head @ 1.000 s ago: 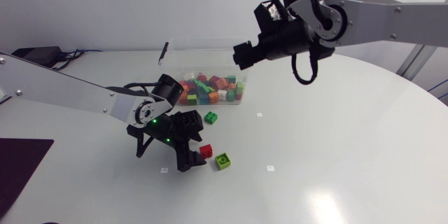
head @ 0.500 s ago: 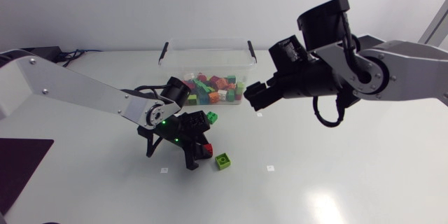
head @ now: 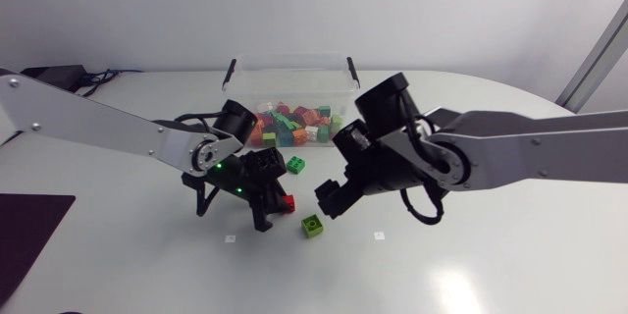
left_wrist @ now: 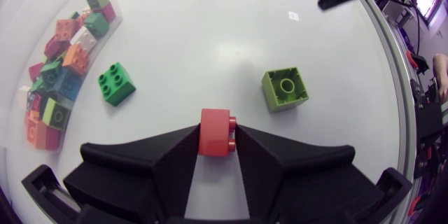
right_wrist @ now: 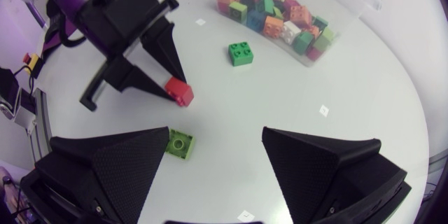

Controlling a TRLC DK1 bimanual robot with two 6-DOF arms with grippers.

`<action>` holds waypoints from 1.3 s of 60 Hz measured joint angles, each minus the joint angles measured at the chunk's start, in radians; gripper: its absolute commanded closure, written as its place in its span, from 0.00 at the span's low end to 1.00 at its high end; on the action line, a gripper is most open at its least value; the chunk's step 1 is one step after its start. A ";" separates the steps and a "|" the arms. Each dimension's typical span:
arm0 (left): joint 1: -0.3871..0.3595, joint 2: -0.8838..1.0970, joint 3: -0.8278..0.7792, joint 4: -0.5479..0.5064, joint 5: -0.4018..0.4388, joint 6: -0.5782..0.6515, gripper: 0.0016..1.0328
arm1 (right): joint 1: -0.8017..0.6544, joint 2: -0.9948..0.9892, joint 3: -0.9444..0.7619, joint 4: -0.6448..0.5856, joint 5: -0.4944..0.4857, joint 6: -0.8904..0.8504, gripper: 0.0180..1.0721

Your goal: Place the duplo bricks in the container

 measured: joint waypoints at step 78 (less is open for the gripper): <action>0.031 -0.008 0.014 -0.072 0.113 0.111 0.06 | -0.024 0.108 0.093 -0.151 0.005 0.029 0.12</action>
